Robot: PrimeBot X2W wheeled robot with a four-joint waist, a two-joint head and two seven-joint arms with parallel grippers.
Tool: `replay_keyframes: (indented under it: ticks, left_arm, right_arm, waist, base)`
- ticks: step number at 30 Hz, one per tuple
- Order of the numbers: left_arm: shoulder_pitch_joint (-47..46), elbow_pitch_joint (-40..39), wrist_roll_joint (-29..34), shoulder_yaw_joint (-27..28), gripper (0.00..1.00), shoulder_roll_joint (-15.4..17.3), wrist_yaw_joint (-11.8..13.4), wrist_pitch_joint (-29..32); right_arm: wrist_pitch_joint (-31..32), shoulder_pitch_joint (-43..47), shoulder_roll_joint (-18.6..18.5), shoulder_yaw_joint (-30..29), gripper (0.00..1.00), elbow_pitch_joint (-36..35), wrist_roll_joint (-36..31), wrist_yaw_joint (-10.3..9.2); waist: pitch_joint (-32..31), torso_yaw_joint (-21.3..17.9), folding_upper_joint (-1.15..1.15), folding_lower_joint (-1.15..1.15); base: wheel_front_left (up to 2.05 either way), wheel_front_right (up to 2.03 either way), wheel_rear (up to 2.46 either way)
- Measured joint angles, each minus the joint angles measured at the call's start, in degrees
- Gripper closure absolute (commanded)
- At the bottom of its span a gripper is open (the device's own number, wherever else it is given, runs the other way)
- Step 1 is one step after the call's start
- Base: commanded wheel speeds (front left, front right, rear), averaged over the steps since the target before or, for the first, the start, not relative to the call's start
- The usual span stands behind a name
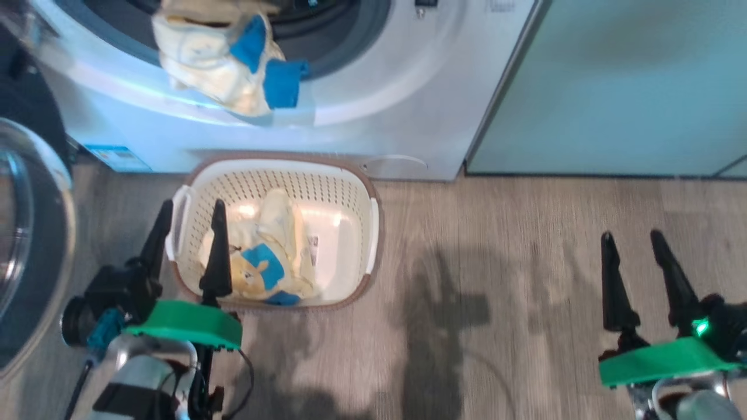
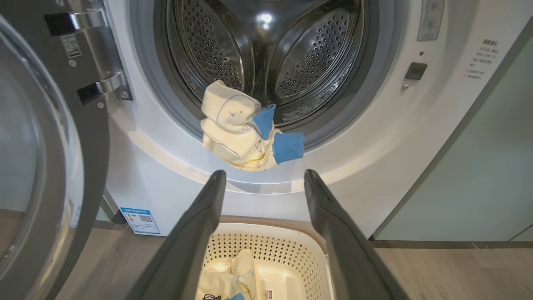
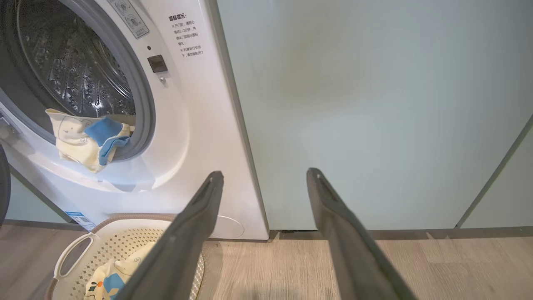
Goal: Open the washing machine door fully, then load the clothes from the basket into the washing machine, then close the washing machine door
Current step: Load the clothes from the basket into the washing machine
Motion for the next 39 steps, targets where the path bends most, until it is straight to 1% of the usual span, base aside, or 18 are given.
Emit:
replay_keyframes:
  ticks: [8, 14, 31, 39]
  left_arm:
    - [3.5, 2.2, -1.3, -0.9, 0.0, -1.0, -0.9, -0.4]
    - [3.9, 2.9, -1.4, -1.6, 0.0, -1.2, -1.0, -0.5]
    - [3.8, 3.9, -2.4, -2.1, 0.0, -1.5, -1.3, -0.7]
    - [1.0, 5.7, -2.6, -2.1, 0.0, -1.5, -1.7, -0.5]
  right_arm:
    - [0.0, 2.9, 0.0, 0.6, 0.0, 1.5, 0.0, 0.0]
    - [0.0, 3.7, 0.0, 0.9, 0.0, 1.4, 0.0, 0.0]
    - [0.0, 3.7, 0.0, 1.2, 0.0, 0.9, 0.0, 0.0]
    - [0.0, 3.6, 0.0, 1.2, 0.0, 0.6, 0.0, 0.0]
  waist:
    - [-5.3, 0.9, 0.0, 0.0]
    - [-6.9, 0.8, 0.0, 0.0]
    - [-6.3, 0.3, 0.0, 0.01]
    - [-4.6, 0.2, 0.0, 0.01]
  base:
    - [0.0, 0.0, 0.0]
    - [0.0, 0.0, 0.0]
    - [0.0, 0.0, 0.0]
    - [0.0, 0.0, 0.0]
